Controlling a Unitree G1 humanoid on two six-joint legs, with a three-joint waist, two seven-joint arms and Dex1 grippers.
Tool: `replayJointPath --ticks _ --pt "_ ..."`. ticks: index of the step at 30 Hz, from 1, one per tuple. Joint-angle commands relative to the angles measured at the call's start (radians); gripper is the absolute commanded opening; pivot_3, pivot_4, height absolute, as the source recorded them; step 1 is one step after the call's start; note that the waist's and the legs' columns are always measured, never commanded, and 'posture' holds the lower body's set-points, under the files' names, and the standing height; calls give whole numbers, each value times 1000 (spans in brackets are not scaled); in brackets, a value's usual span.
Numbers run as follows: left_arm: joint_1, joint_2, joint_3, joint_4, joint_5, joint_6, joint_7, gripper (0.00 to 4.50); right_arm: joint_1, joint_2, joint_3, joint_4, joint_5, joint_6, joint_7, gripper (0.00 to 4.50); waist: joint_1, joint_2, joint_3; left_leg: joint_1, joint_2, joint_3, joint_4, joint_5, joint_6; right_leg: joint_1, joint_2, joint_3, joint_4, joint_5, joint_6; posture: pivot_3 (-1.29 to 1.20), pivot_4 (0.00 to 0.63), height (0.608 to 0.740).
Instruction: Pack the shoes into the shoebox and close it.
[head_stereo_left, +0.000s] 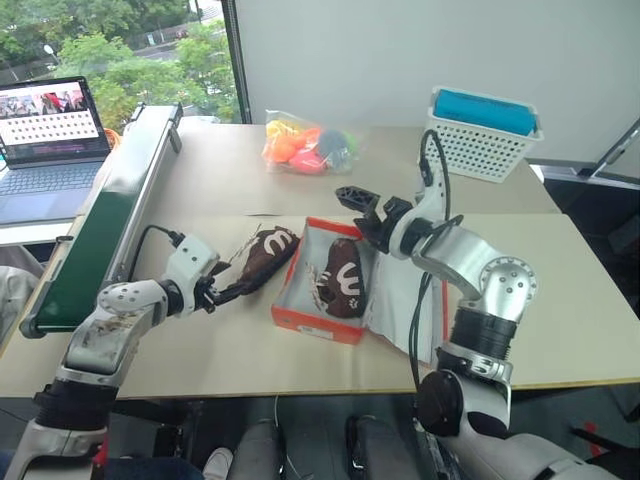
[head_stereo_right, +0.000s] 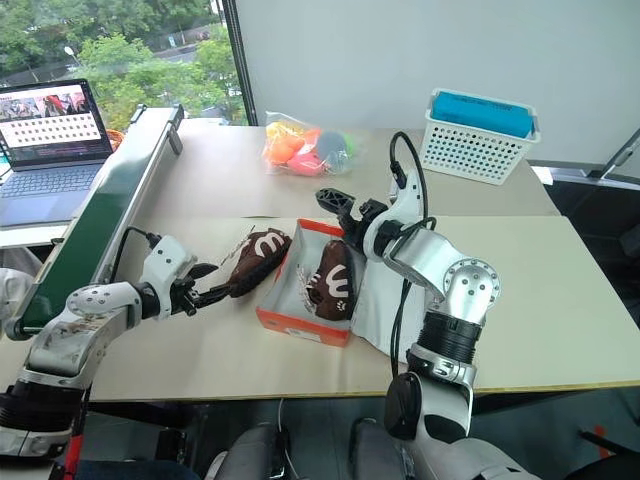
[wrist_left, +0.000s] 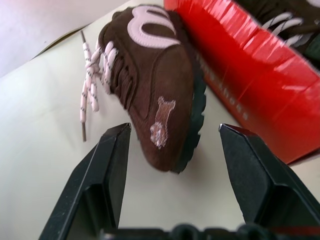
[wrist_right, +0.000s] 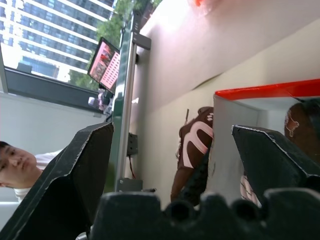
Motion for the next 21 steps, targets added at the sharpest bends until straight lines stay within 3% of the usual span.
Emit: replayJointPath --ticks 1,6,11,21 --pt "-14 -18 -52 31 120 -80 69 3002 4 -17 24 -43 44 -48 -12 4500 1 0 0 0 0 0 0 0 0 0 0 0 0 0 0 0 150 740" --pt "-38 -92 -95 128 232 -161 174 3002 1 -52 36 -35 64 -83 -10 4500 12 1 0 0 0 0 0 0 0 0 -1 0 0 0 0 0 150 740" --pt "-40 -204 -61 173 245 -217 259 3002 -1 -88 55 -17 78 -111 -1 4500 14 1 0 1 -1 0 0 0 0 2 -2 -1 0 0 0 0 150 740" --pt "-3 -275 -36 189 244 -336 287 3002 3 -109 90 7 83 -144 20 4500 11 1 0 1 -1 0 0 0 0 1 -2 0 0 0 0 0 150 740"
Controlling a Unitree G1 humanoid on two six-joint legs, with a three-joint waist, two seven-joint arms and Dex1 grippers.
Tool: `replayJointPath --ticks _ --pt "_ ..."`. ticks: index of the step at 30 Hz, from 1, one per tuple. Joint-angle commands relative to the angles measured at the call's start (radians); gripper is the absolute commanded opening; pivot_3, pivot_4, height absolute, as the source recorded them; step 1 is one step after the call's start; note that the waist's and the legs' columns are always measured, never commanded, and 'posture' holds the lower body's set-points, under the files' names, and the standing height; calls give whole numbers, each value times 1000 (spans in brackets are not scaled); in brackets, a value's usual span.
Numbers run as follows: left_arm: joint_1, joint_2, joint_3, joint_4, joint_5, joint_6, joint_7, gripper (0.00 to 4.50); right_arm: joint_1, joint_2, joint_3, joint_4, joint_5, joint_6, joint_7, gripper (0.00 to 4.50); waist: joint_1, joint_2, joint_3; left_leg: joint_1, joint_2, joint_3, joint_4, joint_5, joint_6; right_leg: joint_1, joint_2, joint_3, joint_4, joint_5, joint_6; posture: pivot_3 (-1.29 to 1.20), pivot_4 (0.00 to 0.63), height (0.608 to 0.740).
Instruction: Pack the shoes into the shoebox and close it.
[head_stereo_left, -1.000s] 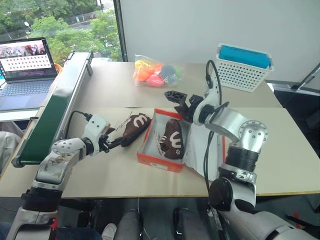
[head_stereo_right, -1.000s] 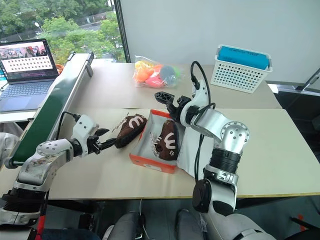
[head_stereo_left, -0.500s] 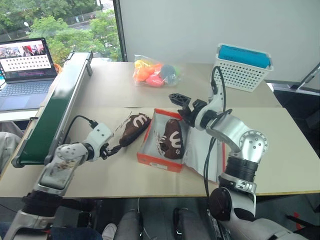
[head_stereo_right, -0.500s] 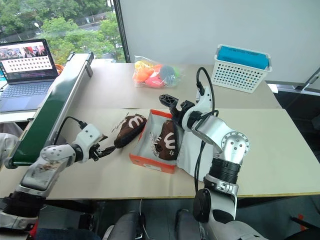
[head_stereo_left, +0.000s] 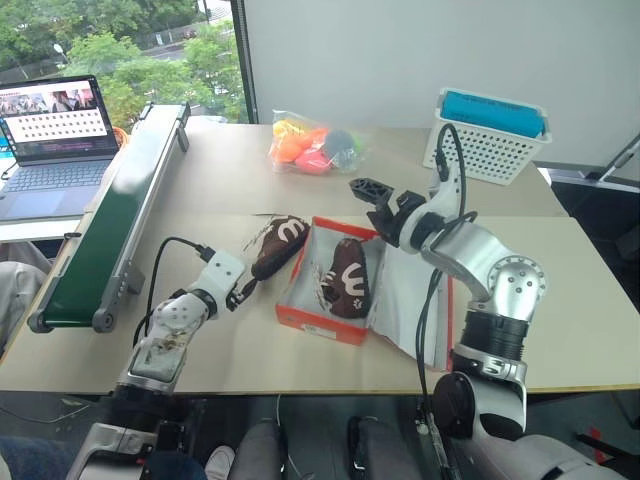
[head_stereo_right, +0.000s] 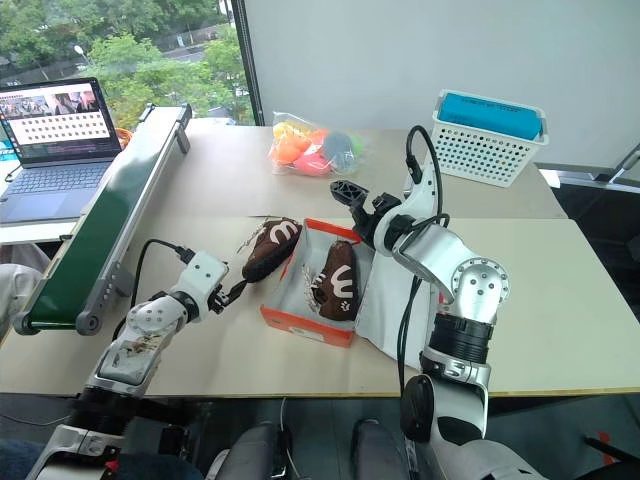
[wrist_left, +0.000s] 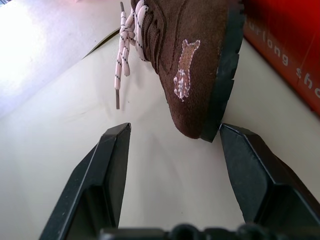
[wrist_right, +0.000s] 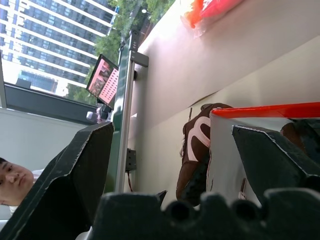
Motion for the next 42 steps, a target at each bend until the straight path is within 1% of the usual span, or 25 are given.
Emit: replayJointPath --ticks 1,6,16,20,21,23,24,25,26,28,34,36,39,41,42 --pt "-2 -27 19 6 -2 -66 11 3002 -9 -15 9 -16 35 -30 21 4500 0 0 0 0 0 0 0 0 0 0 0 0 0 0 0 0 150 740" --pt "-26 -79 31 85 -5 -153 31 3002 -6 -24 15 -13 30 -44 31 4500 0 0 0 0 0 0 0 0 0 0 0 0 0 0 0 0 150 740" --pt "-124 -129 29 290 30 -277 75 3002 -1 -38 26 -16 24 -63 39 4500 1 0 0 0 0 0 0 0 0 0 0 0 0 0 0 0 150 740" --pt "-125 -144 29 311 24 -311 58 3002 0 -46 31 -17 19 -63 45 4500 0 0 0 0 0 1 0 0 0 1 0 0 0 0 0 0 150 740" --pt "-122 -147 31 311 21 -316 51 2494 1 -47 31 -16 18 -63 47 4500 0 0 0 0 0 1 0 0 0 1 0 0 0 0 0 0 150 740" --pt "-117 -151 35 309 20 -318 49 2033 1 -52 34 -14 16 -63 49 4500 0 0 0 0 0 1 0 0 0 1 0 -1 0 0 0 0 150 740" --pt "-117 -153 37 309 21 -317 49 1539 1 -54 35 -14 15 -62 51 4500 0 0 0 0 0 1 0 0 0 1 0 -1 0 0 0 0 150 740" --pt "-116 -154 37 309 22 -316 50 1332 2 -55 35 -14 14 -62 52 4500 0 0 0 0 0 1 0 0 0 1 0 -1 0 0 0 0 150 740" --pt "-115 -156 37 309 23 -316 50 893 3 -57 36 -14 13 -62 53 4500 0 0 0 0 0 1 0 0 0 1 0 -1 0 0 0 0 150 740" --pt "-115 -158 37 308 24 -316 51 513 4 -58 37 -14 13 -63 54 4500 0 0 0 0 0 1 0 0 0 1 0 -1 0 0 0 0 150 740" --pt "-118 -179 53 298 22 -342 84 513 6 -64 41 -11 9 -66 60 4500 0 0 0 0 0 1 0 0 0 1 0 -1 0 0 0 0 150 740" --pt "-102 -185 83 235 56 -395 178 513 5 -71 48 -9 0 -62 66 4500 0 0 0 0 0 1 0 0 0 1 0 -1 0 0 0 0 150 740" --pt "-35 -160 101 69 165 -439 299 513 -10 -85 75 -6 -16 -45 88 4500 -3 0 0 -1 0 0 0 0 0 0 0 0 0 0 0 0 150 740" --pt "16 -140 102 -41 226 -430 330 513 -37 -82 87 -4 0 -39 78 4500 -4 0 0 -1 0 0 0 0 0 0 0 0 0 0 0 0 150 740" --pt "55 -127 105 -120 254 -412 329 513 -66 -66 96 -6 44 -28 47 4500 -6 0 0 -1 0 0 0 0 0 0 0 0 1 0 0 0 150 740"
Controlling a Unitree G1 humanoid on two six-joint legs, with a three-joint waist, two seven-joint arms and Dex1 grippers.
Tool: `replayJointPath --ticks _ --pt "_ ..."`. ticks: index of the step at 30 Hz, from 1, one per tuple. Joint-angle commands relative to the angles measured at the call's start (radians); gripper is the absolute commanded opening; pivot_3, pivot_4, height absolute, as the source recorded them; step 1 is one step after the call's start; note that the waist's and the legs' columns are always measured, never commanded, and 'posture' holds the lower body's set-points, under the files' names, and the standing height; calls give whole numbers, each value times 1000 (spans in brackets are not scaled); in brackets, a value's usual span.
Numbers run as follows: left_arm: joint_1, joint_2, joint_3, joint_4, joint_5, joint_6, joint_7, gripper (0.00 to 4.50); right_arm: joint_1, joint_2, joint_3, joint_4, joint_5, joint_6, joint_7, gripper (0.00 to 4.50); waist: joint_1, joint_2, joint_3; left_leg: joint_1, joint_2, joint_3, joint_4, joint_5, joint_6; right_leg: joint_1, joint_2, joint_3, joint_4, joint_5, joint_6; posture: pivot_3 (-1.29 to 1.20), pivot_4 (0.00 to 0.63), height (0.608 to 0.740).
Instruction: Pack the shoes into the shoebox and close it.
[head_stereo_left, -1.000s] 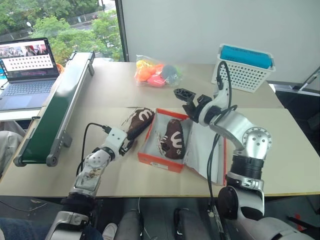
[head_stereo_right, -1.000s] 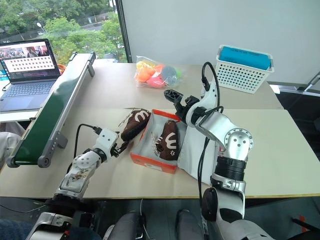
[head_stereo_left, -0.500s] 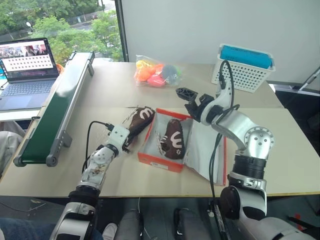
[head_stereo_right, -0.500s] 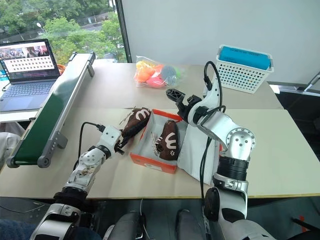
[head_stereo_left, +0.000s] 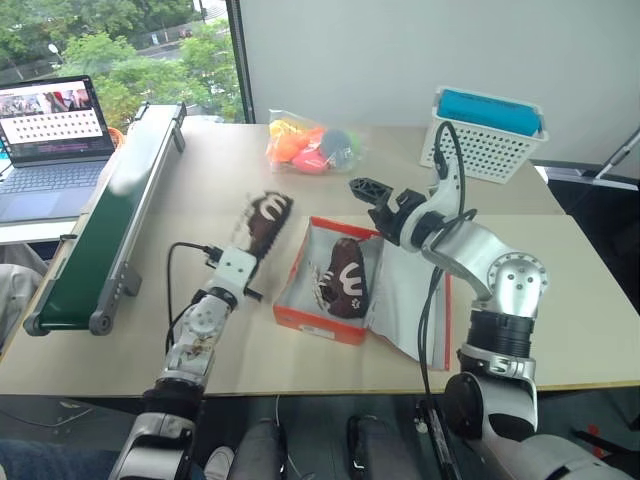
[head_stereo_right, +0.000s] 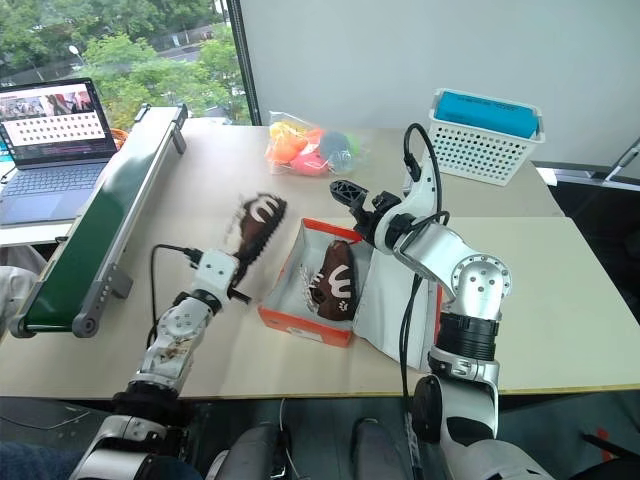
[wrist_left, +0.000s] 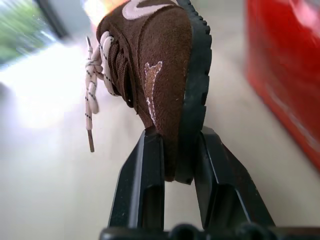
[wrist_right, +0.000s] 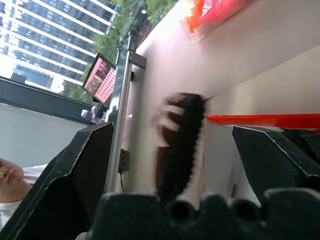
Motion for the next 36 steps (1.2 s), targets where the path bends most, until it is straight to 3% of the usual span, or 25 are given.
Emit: replayJointPath --ticks 1,6,12,26,36 --pt "99 41 25 -294 110 10 43 513 -95 30 39 -25 106 25 -54 4500 -5 0 0 0 1 1 0 0 0 0 0 0 0 0 0 0 150 740" --pt "196 48 14 -514 160 125 -2 513 -130 102 138 -2 224 77 -174 4500 -9 0 0 1 2 1 0 0 0 -1 0 0 1 0 0 0 150 740" --pt "210 22 -11 -595 188 188 -12 513 -90 179 211 66 311 62 -244 4500 5 0 0 0 1 1 0 0 0 0 0 0 -1 0 0 0 150 740" --pt "223 5 -35 -624 195 209 -25 513 -261 167 165 279 162 3 -106 4500 -1 0 0 0 1 1 0 0 0 0 1 -1 -1 0 0 0 150 740" --pt "218 5 -43 -624 193 196 -29 513 -297 170 132 338 60 -12 -50 4500 0 0 0 0 1 0 0 0 0 0 1 -1 -1 0 0 0 150 740"
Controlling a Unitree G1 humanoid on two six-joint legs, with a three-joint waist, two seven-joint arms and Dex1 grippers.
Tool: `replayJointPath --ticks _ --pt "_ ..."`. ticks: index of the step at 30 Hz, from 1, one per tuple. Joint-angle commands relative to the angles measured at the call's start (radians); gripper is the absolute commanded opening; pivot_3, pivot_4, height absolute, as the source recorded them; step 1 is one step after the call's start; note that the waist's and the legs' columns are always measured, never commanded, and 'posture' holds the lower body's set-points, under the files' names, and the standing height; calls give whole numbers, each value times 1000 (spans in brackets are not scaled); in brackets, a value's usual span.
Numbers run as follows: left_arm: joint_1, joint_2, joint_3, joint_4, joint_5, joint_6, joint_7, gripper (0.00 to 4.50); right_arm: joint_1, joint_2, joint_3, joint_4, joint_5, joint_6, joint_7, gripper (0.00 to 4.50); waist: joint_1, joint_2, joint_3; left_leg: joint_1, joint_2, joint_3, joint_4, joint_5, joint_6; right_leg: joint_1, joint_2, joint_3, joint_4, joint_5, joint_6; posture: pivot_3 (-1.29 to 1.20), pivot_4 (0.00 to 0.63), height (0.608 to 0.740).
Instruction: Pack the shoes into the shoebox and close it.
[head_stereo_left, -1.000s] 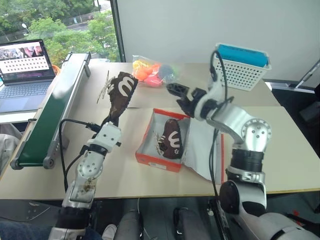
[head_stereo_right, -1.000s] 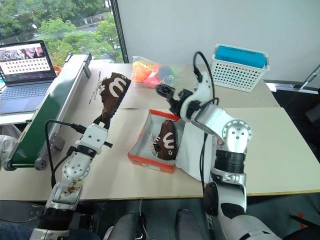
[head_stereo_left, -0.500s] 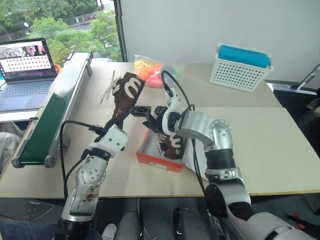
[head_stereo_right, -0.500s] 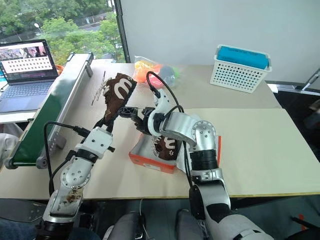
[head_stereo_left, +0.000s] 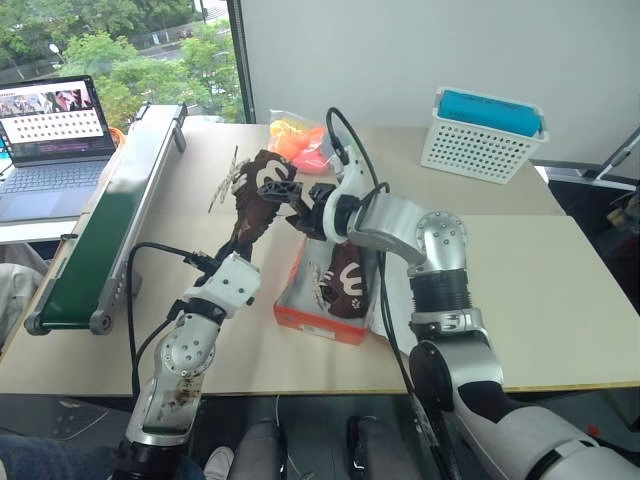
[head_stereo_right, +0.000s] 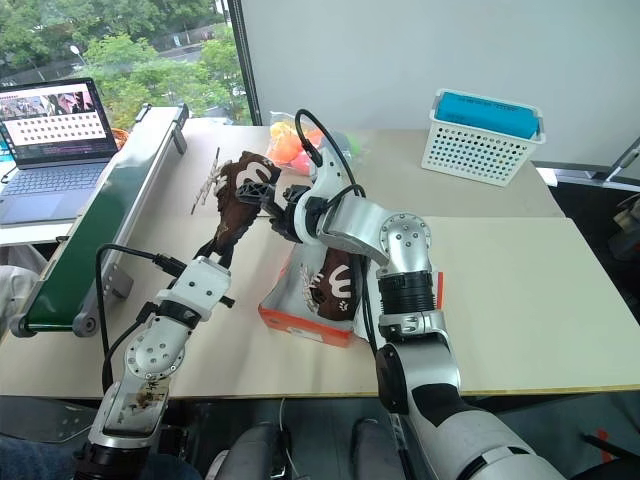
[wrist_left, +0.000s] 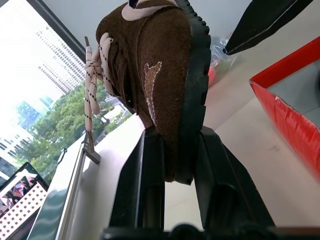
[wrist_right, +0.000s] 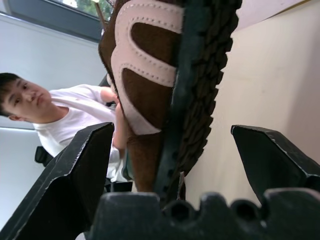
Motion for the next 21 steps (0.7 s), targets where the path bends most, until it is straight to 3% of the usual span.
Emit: replayJointPath --ticks 1,10,11,18,21 --pt "-11 -1 -3 -61 0 -36 3 513 -41 3 -30 23 -46 -34 53 4500 0 0 0 0 0 0 0 0 0 0 0 0 0 0 0 0 150 740" --pt "-11 -2 -6 -63 -3 -41 -2 513 -87 -14 -72 119 -193 -64 174 4500 0 0 0 0 0 0 0 0 0 0 0 0 0 0 0 0 150 740" --pt "-11 -2 -6 -63 -4 -42 -2 491 -88 -12 -77 119 -204 -62 180 3984 0 0 0 0 0 0 0 0 0 0 0 0 0 0 0 0 150 740" --pt "-17 -3 -7 -55 -7 -39 -6 491 -87 9 -90 95 -248 -43 205 1735 0 0 0 0 0 0 0 0 0 0 0 0 0 0 0 0 150 740" --pt "-20 -1 -13 -50 -18 -44 -17 491 -77 30 -106 75 -248 -52 194 1735 0 0 0 0 0 0 0 0 0 0 0 0 0 0 0 0 150 740"
